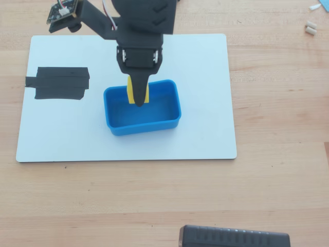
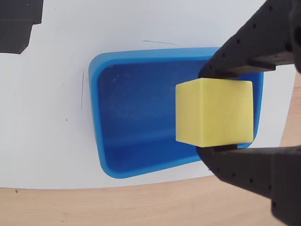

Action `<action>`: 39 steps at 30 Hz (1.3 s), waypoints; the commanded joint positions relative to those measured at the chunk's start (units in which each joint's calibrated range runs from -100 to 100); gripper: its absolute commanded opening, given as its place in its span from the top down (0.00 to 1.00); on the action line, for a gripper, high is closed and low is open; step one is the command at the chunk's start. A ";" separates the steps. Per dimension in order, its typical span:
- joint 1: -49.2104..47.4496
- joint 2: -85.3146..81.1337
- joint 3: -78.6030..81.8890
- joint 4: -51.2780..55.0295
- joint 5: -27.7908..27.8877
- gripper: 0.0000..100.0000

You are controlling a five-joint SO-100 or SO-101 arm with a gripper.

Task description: Pick up yellow cube and drop it in the blue rectangular bin

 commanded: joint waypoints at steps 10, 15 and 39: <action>1.34 -1.58 4.88 -6.61 1.51 0.73; 0.99 -4.83 6.52 -4.96 1.51 0.70; -2.27 -71.25 52.61 -4.05 0.00 1.00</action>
